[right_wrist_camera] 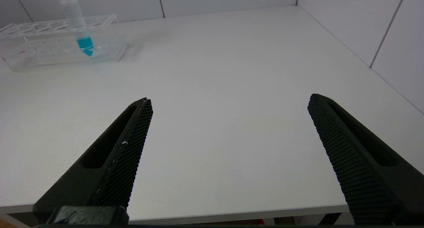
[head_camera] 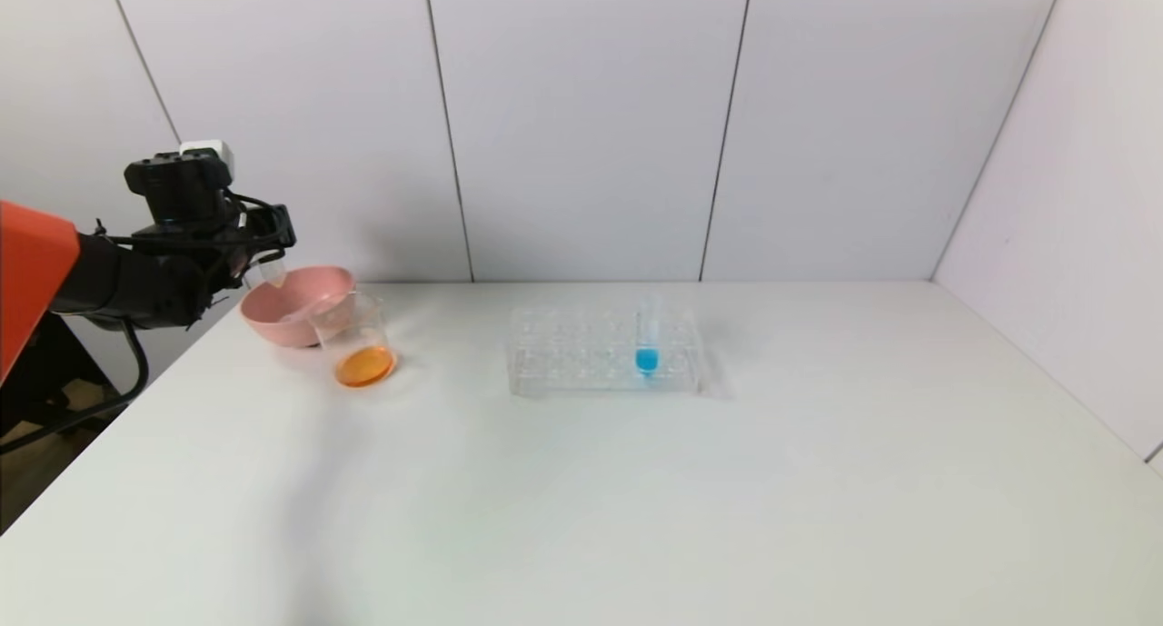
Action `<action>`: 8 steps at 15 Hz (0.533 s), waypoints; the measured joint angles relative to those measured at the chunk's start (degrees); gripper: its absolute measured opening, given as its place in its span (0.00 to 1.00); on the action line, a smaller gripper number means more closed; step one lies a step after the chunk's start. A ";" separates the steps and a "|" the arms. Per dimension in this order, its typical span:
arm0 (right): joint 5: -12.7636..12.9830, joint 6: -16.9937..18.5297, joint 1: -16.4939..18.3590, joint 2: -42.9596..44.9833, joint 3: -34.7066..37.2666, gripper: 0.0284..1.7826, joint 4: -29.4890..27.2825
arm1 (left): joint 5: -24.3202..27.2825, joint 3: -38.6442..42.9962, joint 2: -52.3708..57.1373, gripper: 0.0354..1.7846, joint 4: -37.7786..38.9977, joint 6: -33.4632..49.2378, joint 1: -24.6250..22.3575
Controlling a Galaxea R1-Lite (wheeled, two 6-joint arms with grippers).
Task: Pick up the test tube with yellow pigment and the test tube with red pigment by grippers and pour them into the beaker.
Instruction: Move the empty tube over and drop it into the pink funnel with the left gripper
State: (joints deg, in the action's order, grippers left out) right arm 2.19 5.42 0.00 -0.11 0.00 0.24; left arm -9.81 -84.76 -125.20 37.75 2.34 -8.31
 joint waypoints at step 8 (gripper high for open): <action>0.00 0.00 0.00 0.00 0.00 0.96 0.00 | 0.28 -7.24 -6.01 0.32 -2.62 -0.61 -1.27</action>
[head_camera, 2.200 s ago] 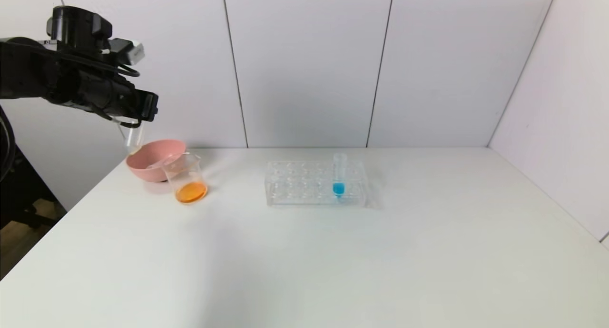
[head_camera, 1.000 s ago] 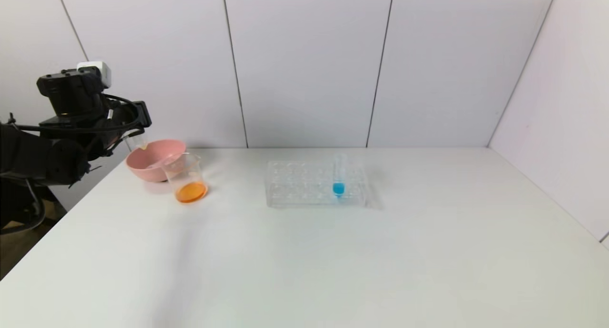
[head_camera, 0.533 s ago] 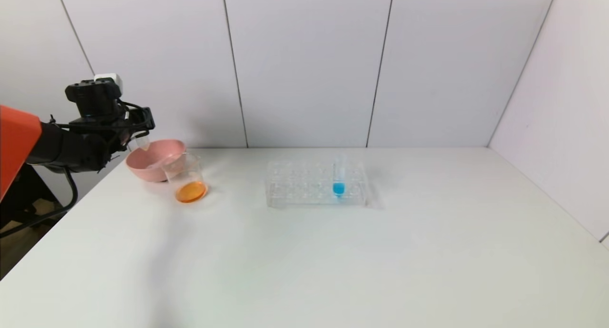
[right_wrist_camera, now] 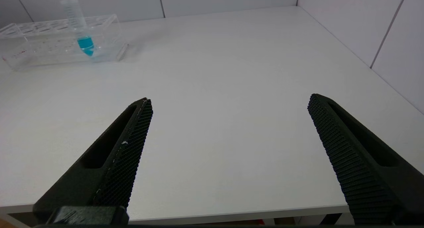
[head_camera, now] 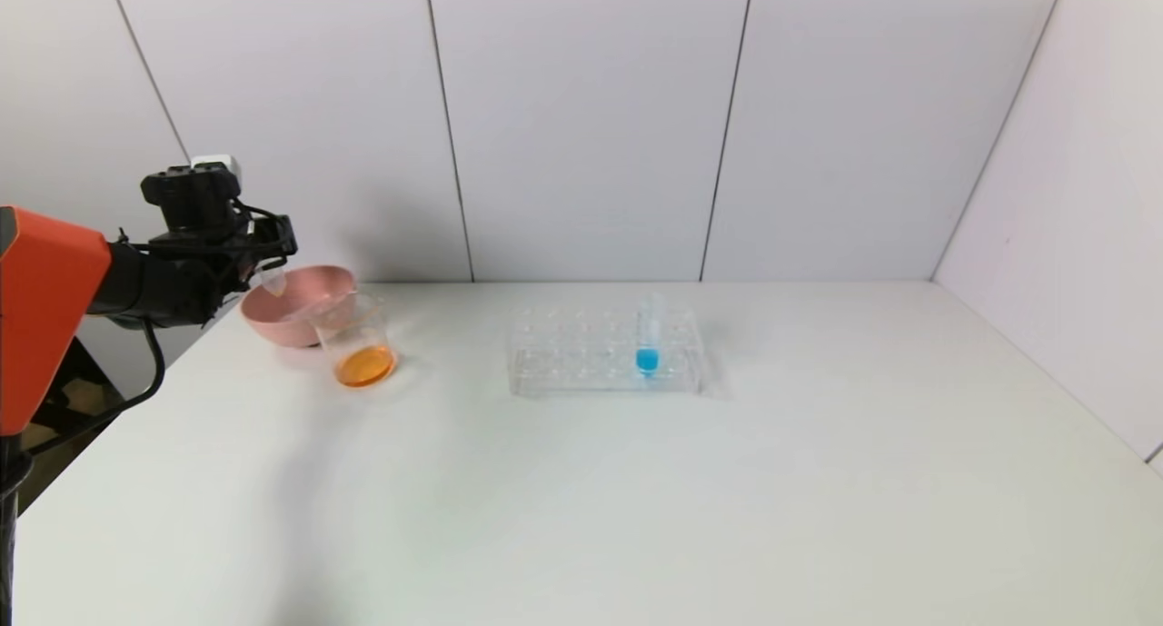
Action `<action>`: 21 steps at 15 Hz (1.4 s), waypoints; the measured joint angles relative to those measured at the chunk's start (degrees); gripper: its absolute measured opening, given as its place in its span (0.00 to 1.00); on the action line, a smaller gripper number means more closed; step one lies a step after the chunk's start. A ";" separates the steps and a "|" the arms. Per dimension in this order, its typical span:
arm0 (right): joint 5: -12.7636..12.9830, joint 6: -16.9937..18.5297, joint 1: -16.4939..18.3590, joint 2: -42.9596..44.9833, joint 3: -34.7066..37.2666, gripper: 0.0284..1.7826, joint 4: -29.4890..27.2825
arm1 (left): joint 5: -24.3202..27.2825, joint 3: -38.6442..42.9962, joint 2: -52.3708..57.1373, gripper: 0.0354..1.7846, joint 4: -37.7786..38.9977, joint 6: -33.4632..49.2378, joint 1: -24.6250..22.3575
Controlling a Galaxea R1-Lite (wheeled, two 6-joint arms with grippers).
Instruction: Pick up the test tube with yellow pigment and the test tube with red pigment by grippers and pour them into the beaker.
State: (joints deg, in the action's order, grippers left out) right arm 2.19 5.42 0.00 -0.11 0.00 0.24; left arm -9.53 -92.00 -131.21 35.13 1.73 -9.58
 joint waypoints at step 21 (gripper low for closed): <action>-0.02 0.00 0.00 0.00 0.00 0.96 0.00 | 7.08 32.09 40.83 0.99 1.74 -5.86 17.71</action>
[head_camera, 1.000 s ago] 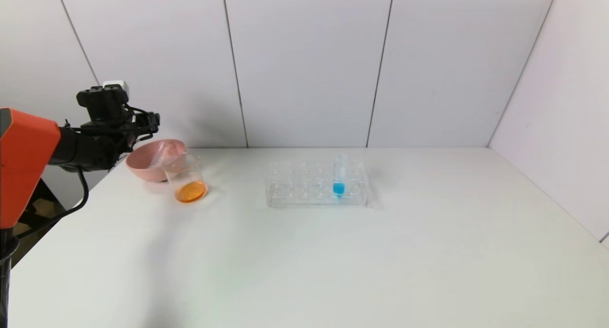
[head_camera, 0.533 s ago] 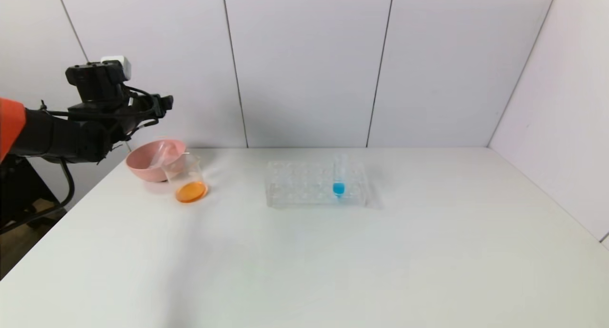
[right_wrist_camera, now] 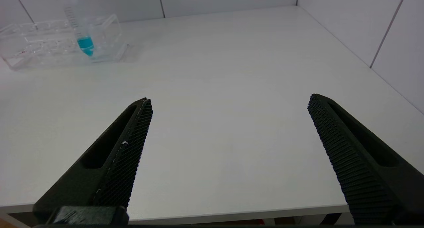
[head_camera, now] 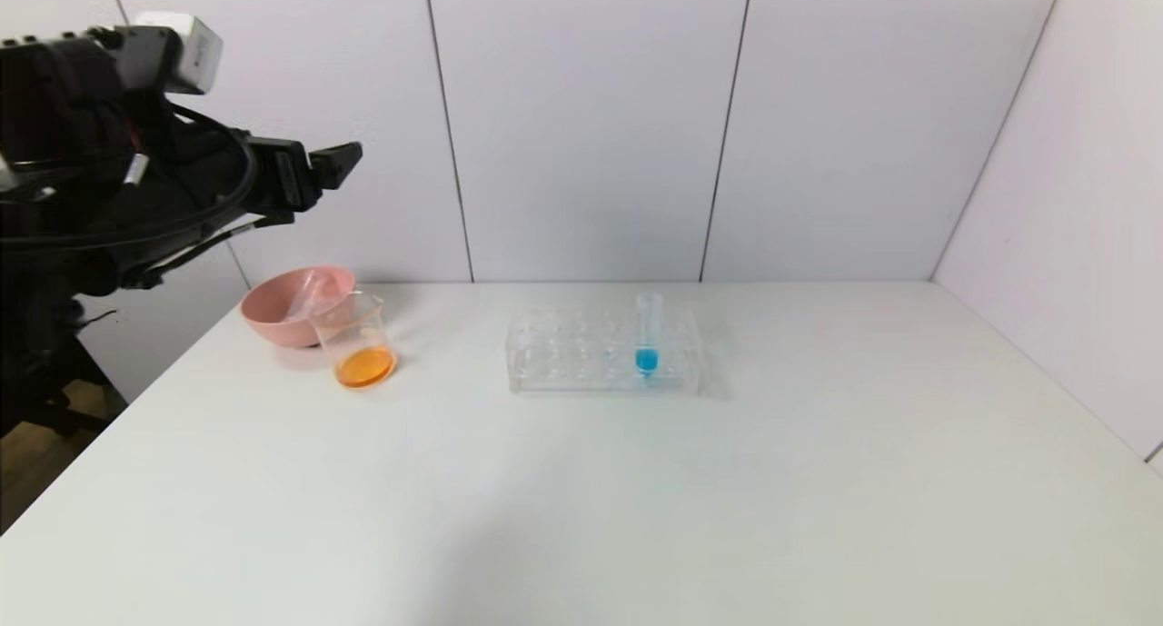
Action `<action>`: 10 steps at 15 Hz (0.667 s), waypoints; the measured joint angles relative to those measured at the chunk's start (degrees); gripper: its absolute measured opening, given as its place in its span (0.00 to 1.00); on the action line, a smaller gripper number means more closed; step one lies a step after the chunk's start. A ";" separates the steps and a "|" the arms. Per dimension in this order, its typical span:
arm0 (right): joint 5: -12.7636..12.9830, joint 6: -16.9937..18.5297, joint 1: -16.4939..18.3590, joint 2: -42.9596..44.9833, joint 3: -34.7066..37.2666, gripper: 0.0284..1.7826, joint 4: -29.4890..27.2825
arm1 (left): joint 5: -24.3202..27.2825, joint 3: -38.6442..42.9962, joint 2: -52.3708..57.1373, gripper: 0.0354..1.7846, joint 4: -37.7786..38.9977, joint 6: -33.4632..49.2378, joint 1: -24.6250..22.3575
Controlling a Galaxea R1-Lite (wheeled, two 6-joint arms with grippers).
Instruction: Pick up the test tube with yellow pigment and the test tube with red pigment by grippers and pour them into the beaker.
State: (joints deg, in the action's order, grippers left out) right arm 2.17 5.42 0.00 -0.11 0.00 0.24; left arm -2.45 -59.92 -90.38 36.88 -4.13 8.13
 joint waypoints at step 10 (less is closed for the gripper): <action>0.02 -0.02 0.00 0.00 0.00 0.96 0.00 | 0.55 5.95 42.70 0.99 -21.53 -9.31 1.26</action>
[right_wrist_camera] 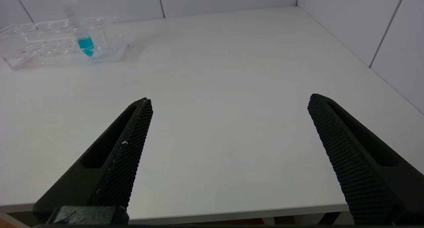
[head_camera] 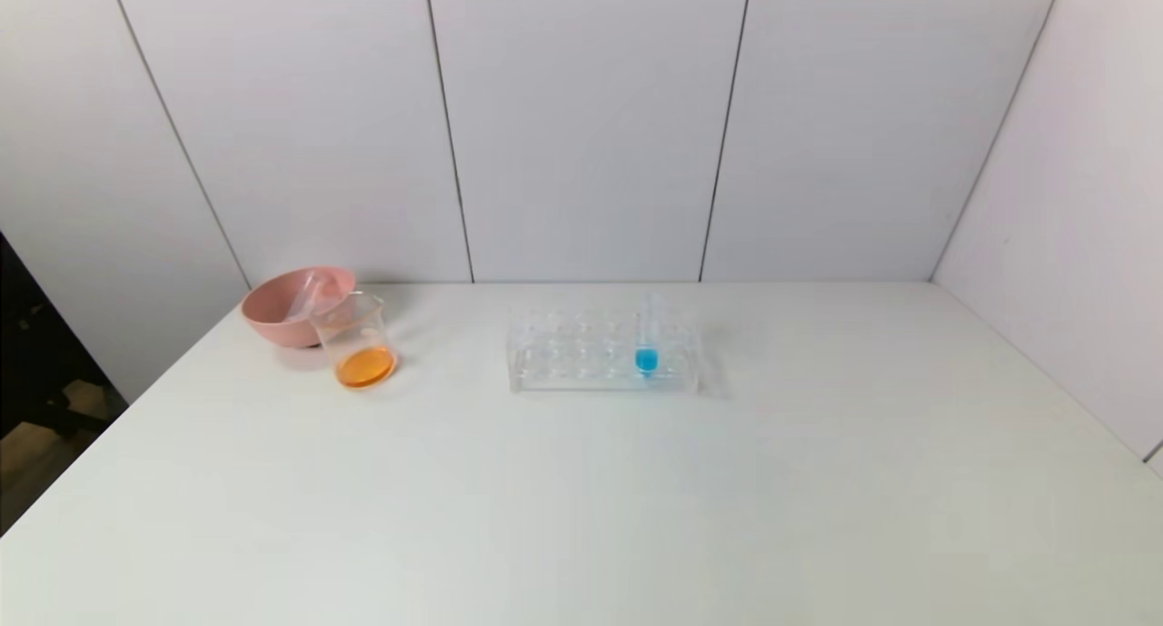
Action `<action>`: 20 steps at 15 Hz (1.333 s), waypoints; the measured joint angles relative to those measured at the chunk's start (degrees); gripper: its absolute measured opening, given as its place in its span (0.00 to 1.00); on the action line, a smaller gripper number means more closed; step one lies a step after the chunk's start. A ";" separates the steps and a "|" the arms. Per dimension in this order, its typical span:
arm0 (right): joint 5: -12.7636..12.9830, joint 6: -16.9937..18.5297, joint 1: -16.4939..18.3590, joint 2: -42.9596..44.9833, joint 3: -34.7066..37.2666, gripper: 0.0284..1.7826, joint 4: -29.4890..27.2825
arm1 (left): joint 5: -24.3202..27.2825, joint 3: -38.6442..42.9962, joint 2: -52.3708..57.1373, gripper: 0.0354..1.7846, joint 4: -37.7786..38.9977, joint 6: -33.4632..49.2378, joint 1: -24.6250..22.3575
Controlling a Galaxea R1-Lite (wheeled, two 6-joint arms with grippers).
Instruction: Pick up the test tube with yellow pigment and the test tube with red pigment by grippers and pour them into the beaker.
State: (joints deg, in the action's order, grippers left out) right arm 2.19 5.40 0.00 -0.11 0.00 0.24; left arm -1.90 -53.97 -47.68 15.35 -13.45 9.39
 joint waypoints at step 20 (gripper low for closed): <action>0.00 0.02 0.00 0.00 0.00 0.96 0.00 | 1.17 39.28 46.56 0.99 -9.24 7.58 -8.73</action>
State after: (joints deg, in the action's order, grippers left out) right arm 2.19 5.42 0.00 -0.11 0.00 0.24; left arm -0.73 -14.69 -1.12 6.11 -5.86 0.66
